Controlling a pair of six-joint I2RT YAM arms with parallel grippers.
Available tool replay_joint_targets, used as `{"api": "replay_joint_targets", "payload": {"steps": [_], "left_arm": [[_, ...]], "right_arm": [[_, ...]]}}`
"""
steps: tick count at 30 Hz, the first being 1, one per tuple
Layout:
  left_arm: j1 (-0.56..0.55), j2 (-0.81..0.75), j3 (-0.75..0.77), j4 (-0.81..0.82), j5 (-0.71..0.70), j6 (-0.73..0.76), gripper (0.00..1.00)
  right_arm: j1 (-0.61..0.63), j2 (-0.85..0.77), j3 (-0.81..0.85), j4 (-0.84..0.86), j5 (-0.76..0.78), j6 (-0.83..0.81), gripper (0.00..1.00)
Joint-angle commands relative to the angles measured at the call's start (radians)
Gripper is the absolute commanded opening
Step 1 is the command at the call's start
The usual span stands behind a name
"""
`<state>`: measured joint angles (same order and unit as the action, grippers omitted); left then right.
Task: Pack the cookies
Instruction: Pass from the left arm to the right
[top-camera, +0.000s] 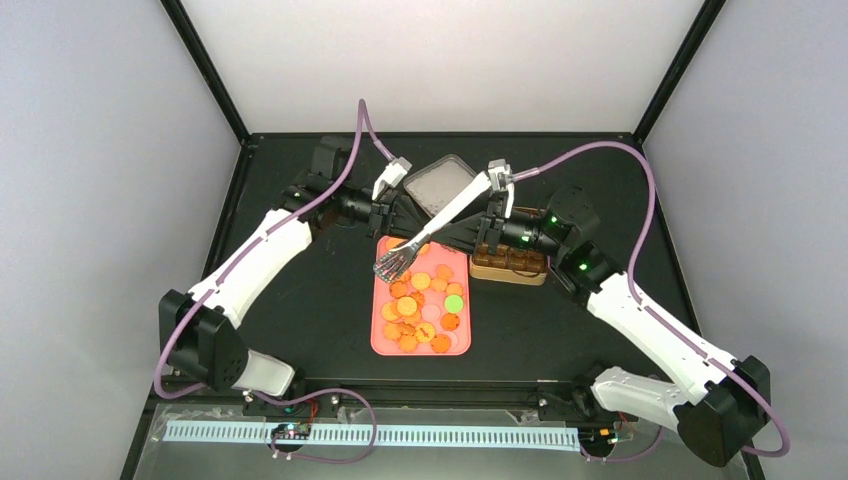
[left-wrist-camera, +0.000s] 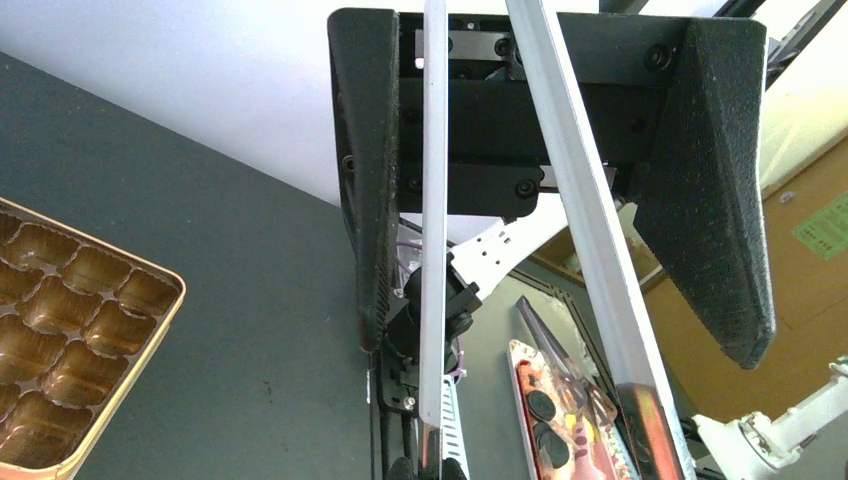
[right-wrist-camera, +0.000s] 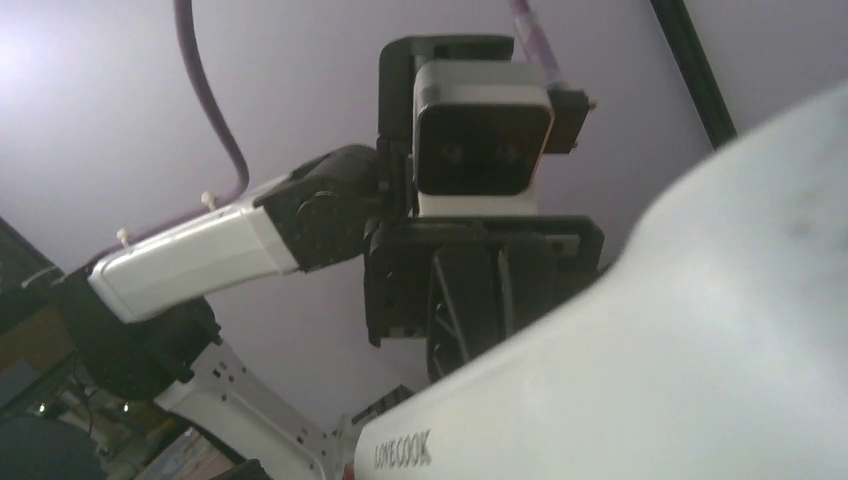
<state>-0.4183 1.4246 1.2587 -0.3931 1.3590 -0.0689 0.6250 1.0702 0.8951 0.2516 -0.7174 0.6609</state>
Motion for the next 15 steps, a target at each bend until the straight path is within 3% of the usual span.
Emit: {"api": "replay_joint_targets", "payload": {"steps": [1,9,15], "left_arm": [[-0.007,-0.036,-0.001,0.047,0.032,-0.030,0.01],[-0.007,-0.045,-0.006,0.101,0.020,-0.086,0.01],[-0.006,-0.052,-0.011,0.116,-0.008,-0.087,0.01]], "right_arm": [[0.017,0.023,0.023,0.099,0.068,0.038,0.84],[0.032,0.049,0.019,0.153,0.138,0.067,0.72],[0.037,0.077,0.033,0.137,0.101,0.077,0.68]]}}
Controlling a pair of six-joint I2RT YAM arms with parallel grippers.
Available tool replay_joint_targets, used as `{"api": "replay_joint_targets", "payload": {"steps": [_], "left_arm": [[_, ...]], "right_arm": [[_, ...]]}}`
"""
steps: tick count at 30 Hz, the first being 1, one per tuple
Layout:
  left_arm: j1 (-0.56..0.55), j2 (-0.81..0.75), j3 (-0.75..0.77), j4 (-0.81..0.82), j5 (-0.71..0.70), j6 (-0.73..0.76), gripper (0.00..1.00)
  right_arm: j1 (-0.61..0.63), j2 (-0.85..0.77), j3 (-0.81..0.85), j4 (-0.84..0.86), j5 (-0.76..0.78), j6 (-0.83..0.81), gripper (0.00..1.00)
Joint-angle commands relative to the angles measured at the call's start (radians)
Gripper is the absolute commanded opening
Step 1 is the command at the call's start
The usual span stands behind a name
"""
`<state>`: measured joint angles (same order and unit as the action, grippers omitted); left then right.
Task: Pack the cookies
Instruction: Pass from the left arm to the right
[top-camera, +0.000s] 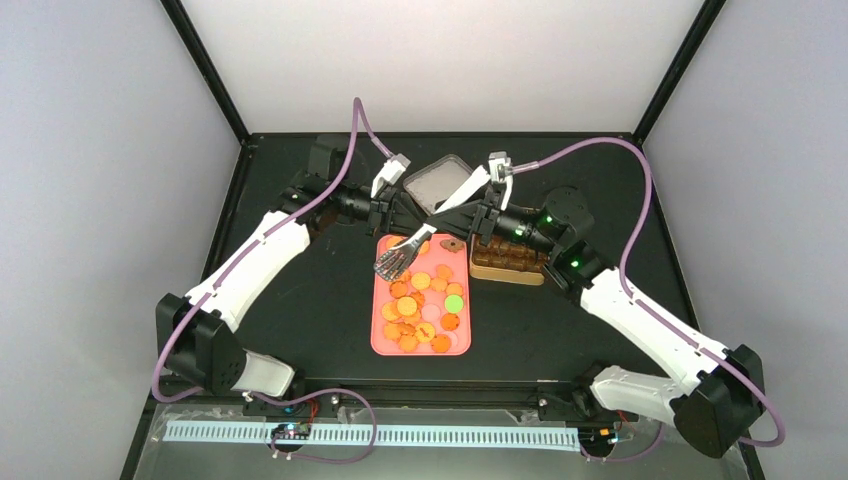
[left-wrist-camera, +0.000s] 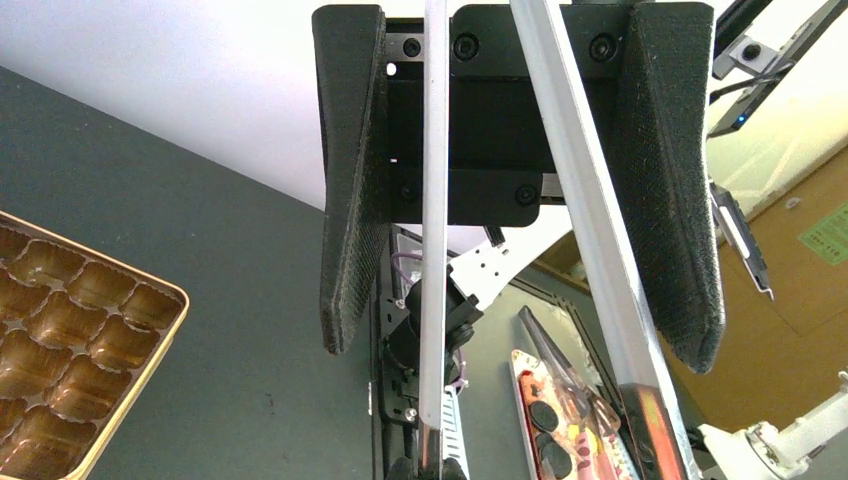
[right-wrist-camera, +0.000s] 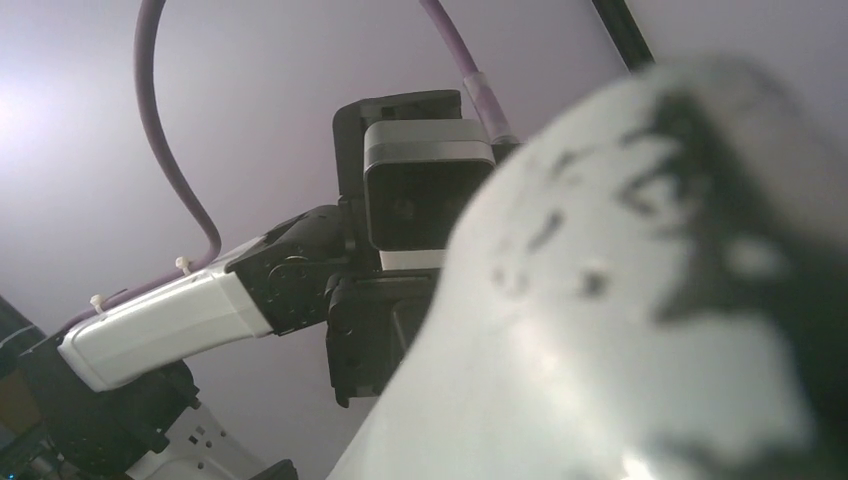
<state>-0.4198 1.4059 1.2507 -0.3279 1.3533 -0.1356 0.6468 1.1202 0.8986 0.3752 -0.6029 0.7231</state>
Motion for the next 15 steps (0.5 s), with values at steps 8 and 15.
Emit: {"api": "replay_joint_targets", "payload": {"steps": [8,15], "left_arm": [[-0.005,-0.028,-0.005,0.025,-0.016,0.022,0.01],[-0.004,-0.037,-0.007,-0.043,-0.027,0.109,0.02]], "right_arm": [[0.015,0.052,0.050,-0.019,-0.079,0.013,0.60],[0.015,0.050,0.079,-0.076,-0.121,-0.025,0.52]]}}
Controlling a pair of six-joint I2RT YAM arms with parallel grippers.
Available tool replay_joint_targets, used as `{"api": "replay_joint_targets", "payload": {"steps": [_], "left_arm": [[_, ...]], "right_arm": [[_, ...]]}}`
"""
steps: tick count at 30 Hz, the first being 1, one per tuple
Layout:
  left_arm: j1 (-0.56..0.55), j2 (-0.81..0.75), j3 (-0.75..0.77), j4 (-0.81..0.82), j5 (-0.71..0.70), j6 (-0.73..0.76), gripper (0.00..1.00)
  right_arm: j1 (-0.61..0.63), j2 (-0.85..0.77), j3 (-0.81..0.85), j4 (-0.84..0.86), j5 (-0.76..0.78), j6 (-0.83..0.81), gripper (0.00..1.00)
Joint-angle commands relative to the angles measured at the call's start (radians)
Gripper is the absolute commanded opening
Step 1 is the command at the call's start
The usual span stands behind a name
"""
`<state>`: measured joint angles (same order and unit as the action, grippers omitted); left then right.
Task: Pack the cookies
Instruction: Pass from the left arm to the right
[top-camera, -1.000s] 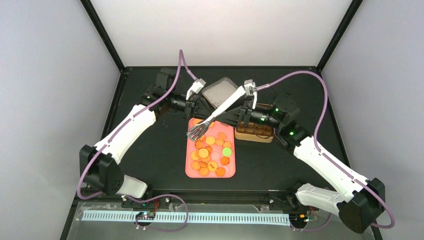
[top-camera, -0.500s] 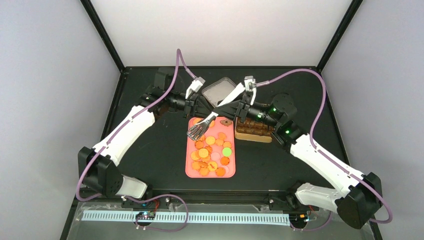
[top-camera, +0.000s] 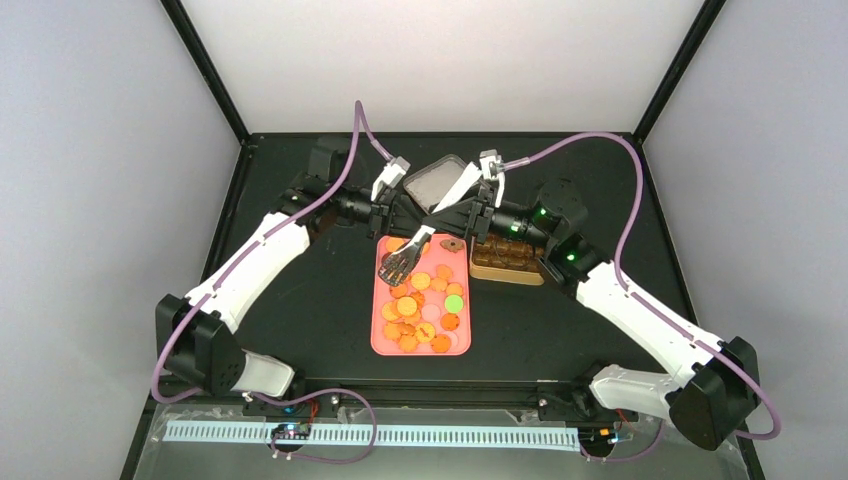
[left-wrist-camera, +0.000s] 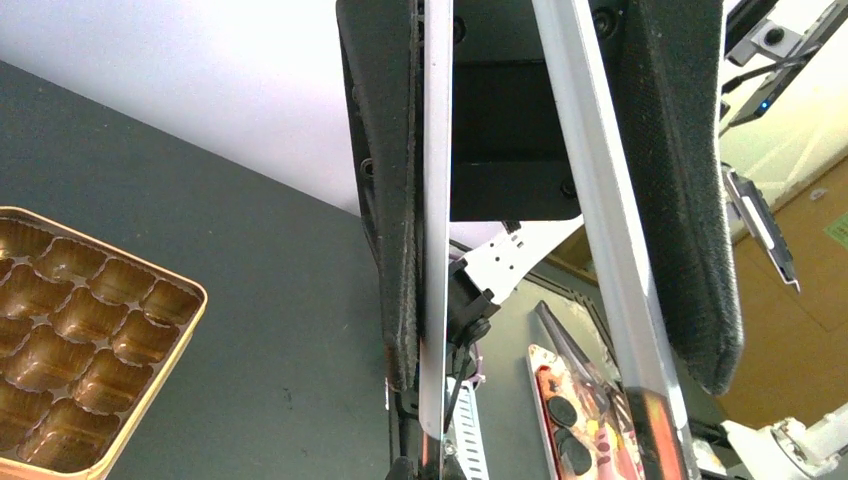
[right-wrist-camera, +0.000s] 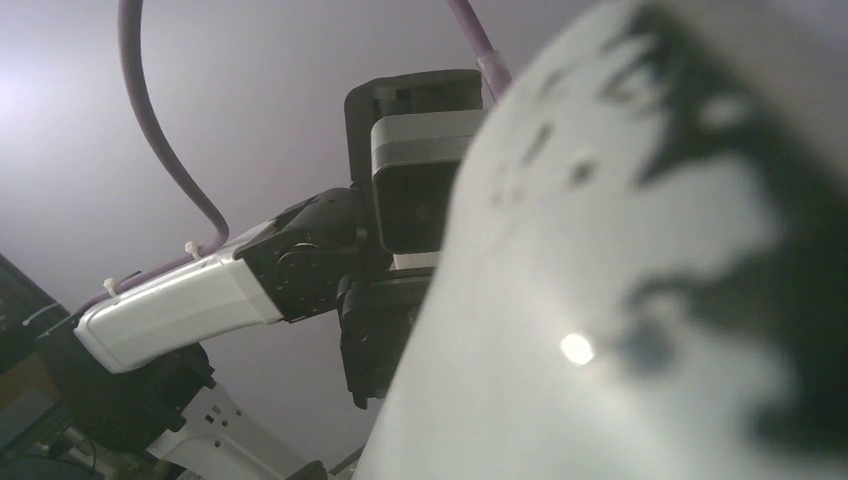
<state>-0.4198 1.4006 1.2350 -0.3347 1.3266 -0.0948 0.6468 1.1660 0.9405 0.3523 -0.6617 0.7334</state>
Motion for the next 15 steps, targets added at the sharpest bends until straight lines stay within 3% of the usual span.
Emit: {"api": "replay_joint_targets", "payload": {"steps": [1,6,9,15], "left_arm": [[-0.005,-0.034,0.010,-0.047,-0.004,0.084,0.01],[-0.005,-0.049,0.006,-0.071,0.001,0.125,0.02],[-0.005,-0.064,0.004,-0.081,0.004,0.152,0.01],[-0.005,-0.069,0.021,-0.160,0.013,0.243,0.01]], "right_arm": [[0.014,0.005,0.047,-0.071,-0.072,-0.047,0.51],[0.013,0.006,0.081,-0.130,-0.128,-0.083,0.52],[0.014,0.012,0.077,-0.108,-0.173,-0.070,0.57],[0.013,0.028,0.078,-0.078,-0.211,-0.044,0.57]]}}
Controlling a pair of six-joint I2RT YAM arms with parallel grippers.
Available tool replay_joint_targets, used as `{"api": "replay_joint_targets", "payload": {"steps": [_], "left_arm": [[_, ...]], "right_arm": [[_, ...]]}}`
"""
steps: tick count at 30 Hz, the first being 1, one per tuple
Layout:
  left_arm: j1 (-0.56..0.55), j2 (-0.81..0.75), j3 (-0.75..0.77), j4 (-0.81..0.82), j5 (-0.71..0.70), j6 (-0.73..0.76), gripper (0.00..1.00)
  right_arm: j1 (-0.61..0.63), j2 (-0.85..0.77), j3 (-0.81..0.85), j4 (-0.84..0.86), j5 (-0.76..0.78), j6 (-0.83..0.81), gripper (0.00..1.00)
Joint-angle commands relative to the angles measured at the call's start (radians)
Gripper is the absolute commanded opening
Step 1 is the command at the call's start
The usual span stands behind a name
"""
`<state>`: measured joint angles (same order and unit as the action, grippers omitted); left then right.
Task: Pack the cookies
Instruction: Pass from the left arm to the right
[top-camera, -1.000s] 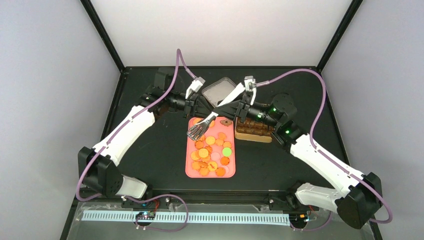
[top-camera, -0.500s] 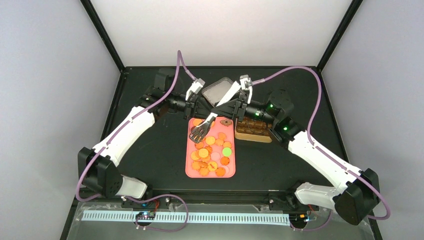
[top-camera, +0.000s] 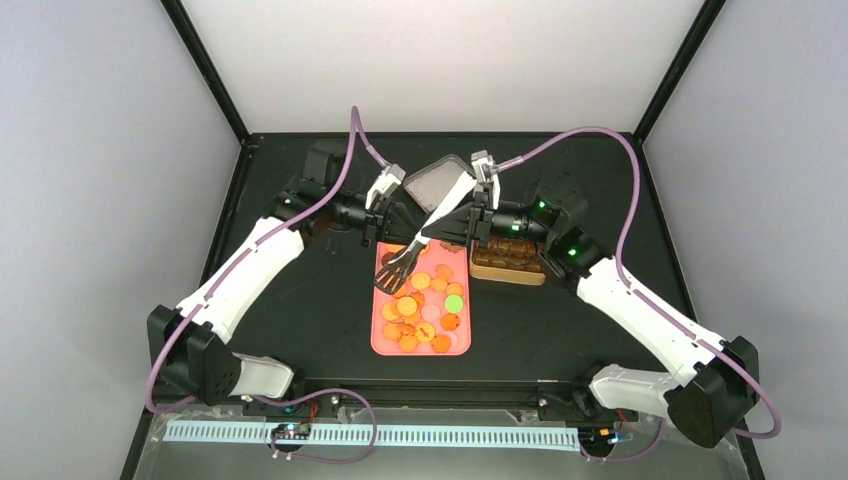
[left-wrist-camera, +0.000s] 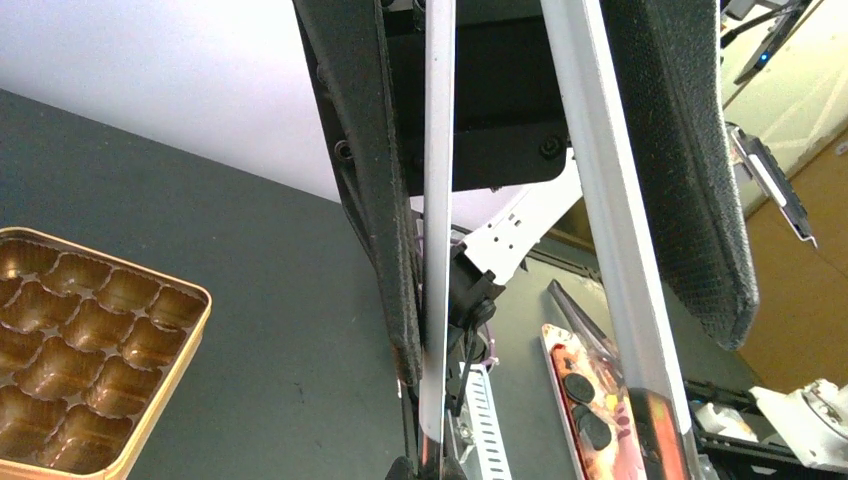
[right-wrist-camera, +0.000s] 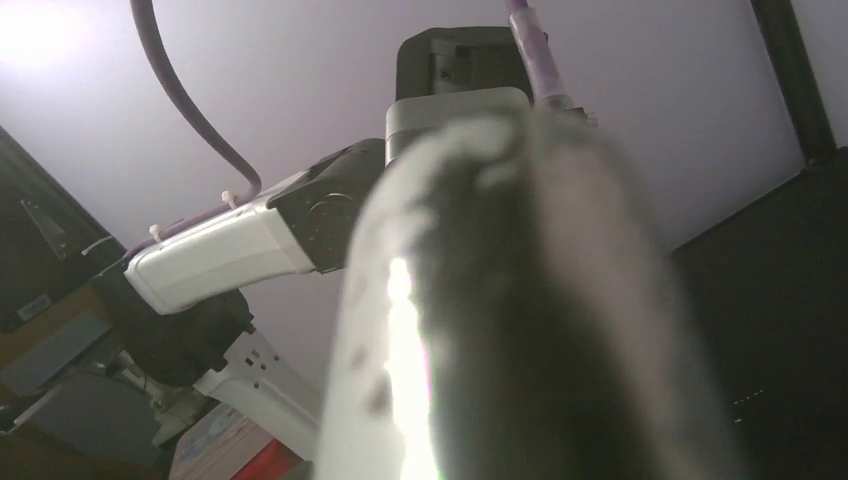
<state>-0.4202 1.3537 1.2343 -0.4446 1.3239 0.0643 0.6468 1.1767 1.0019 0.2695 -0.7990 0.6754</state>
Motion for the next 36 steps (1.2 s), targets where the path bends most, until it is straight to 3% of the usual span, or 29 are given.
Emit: {"api": "replay_joint_targets", "payload": {"steps": [1,8,17,31,36], "left_arm": [[-0.005,-0.024,0.021,-0.054,0.013,0.089,0.01],[-0.005,-0.030,0.018,-0.079,-0.010,0.122,0.01],[-0.005,-0.034,0.023,-0.114,0.001,0.159,0.02],[-0.005,-0.034,0.031,-0.109,0.008,0.149,0.01],[-0.005,-0.031,0.032,-0.106,0.002,0.147,0.02]], "right_arm": [[0.012,0.019,0.019,0.004,-0.071,0.013,0.56],[0.012,0.011,0.051,-0.111,0.003,-0.066,0.44],[0.012,-0.003,0.113,-0.233,-0.028,-0.155,0.54],[0.013,0.018,0.099,-0.204,-0.156,-0.135,0.47],[0.013,0.018,0.106,-0.196,-0.140,-0.122,0.34]]}}
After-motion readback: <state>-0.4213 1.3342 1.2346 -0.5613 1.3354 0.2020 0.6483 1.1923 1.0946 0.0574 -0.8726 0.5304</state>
